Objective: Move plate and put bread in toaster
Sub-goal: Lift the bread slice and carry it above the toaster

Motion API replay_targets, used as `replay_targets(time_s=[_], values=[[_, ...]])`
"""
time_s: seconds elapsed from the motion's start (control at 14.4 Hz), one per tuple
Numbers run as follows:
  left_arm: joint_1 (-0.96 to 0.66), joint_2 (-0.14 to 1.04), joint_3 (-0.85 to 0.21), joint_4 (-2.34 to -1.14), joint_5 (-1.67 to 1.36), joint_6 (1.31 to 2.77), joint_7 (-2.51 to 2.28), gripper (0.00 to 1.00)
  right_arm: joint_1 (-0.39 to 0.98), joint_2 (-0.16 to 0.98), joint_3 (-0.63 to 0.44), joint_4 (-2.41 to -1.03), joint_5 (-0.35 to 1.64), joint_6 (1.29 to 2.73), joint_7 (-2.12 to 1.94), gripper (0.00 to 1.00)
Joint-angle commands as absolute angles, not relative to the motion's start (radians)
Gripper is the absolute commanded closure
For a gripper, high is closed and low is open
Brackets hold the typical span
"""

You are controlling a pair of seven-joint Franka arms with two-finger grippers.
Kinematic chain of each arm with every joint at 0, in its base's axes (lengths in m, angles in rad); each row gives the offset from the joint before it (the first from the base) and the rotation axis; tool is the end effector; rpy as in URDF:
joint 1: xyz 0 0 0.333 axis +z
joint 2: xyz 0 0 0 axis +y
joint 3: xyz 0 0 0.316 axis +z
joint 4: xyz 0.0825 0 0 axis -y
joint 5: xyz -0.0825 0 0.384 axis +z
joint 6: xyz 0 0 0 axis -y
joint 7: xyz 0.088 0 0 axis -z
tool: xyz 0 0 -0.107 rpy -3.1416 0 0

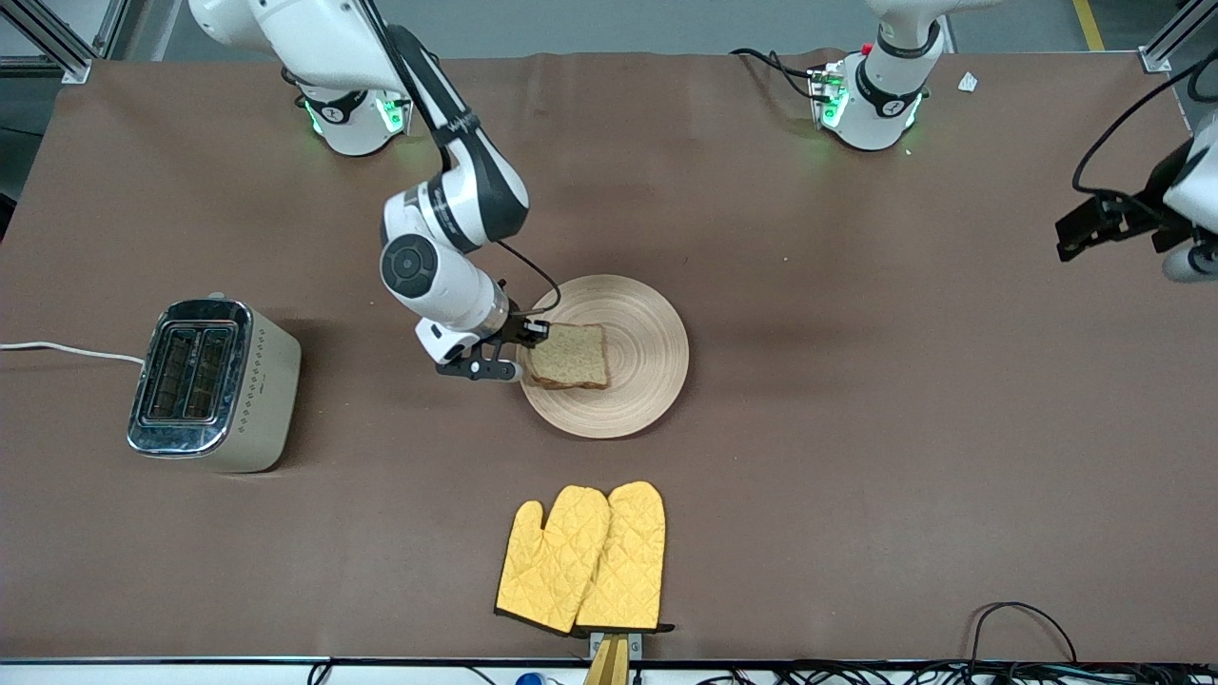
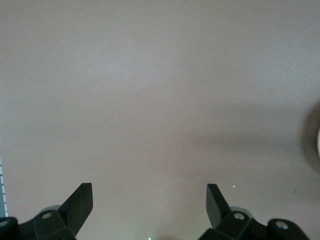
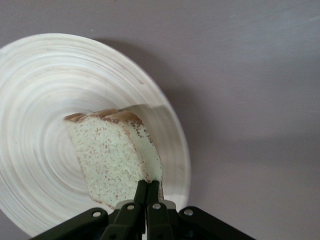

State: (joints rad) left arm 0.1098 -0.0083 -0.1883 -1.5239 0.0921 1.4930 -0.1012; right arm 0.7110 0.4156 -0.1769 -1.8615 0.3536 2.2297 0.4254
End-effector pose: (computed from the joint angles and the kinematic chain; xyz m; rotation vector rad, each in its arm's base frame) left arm 0.5434 -0.0328 0.6447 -3.0461 -0.0439 0.0217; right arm 0.5359 0.3371 0.2957 -2.9676 0.1494 0.1859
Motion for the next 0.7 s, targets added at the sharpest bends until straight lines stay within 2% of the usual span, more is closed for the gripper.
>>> replay_targets(time_s=[0.0, 0.28, 0.35, 0.63], values=[[0.069, -0.063, -0.112, -1.577, 0.04, 1.497, -0.091, 0.0, 0.716, 0.322, -0.224, -1.835, 0.162, 1.998, 0.48, 1.0], [0.074, -0.052, -0.112, -1.554, 0.035, 1.502, -0.091, 0.0, 0.715, 0.328, -0.219, -1.599, -0.188, 1.527, 0.483, 1.0], [0.074, -0.052, -0.113, -1.552, 0.032, 1.5, -0.089, 0.0, 0.724, 0.33, -0.219, -1.585, -0.283, 1.463, 0.462, 1.0], [0.077, -0.048, -0.113, -1.555, 0.002, 1.489, -0.091, 0.0, 0.732, 0.333, -0.219, -1.585, -0.587, 1.349, 0.405, 1.0]])
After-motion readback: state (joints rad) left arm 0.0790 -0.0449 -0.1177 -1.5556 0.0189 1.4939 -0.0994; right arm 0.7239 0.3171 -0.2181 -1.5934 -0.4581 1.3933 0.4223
